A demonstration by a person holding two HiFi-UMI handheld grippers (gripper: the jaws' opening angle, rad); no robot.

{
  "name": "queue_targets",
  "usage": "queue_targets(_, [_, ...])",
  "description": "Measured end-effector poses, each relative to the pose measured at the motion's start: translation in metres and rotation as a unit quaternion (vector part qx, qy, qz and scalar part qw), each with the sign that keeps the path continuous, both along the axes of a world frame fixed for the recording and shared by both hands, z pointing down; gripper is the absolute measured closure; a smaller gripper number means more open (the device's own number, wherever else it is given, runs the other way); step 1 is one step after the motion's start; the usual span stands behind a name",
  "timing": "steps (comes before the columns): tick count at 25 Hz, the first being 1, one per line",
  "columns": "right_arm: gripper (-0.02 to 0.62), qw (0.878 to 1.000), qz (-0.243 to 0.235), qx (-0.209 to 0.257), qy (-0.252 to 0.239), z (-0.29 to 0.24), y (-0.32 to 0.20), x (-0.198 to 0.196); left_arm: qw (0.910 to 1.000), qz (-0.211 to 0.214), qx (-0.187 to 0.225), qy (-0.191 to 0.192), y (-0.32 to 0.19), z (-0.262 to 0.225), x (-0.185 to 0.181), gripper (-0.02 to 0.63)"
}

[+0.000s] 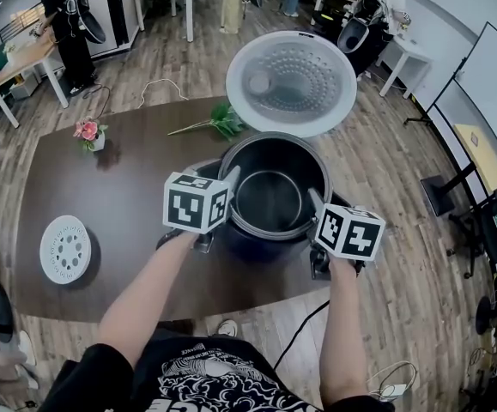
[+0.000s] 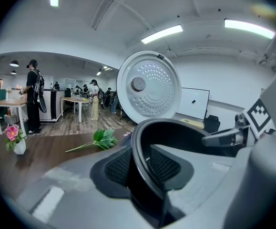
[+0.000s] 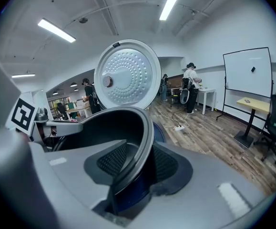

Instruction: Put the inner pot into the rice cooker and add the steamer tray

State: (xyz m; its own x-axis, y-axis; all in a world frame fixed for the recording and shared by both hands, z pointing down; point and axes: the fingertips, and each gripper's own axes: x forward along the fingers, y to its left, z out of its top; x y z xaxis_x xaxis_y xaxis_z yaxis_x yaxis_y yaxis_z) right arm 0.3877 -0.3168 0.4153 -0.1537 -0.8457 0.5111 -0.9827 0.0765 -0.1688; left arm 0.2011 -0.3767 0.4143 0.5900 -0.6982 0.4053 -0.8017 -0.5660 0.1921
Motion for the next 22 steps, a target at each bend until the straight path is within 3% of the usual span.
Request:
queue_targets(8, [0.436,1.0,0.005,0.0,0.011,-0.001,0.0,0.001,0.9999,0.0,0.003,-0.011,0.0,0.002,0.0,0.486])
queue_targets(15, [0.425,0.995,0.005,0.008,0.102,0.002,-0.001,0.005,0.9993,-0.001,0.014,-0.034,0.0,0.006,0.001,0.466])
queue_targets(22, [0.425,0.996,-0.002,0.035,0.081,-0.015,0.001,0.001,0.9994,-0.004,0.021,-0.028,0.003,-0.002,-0.007,0.466])
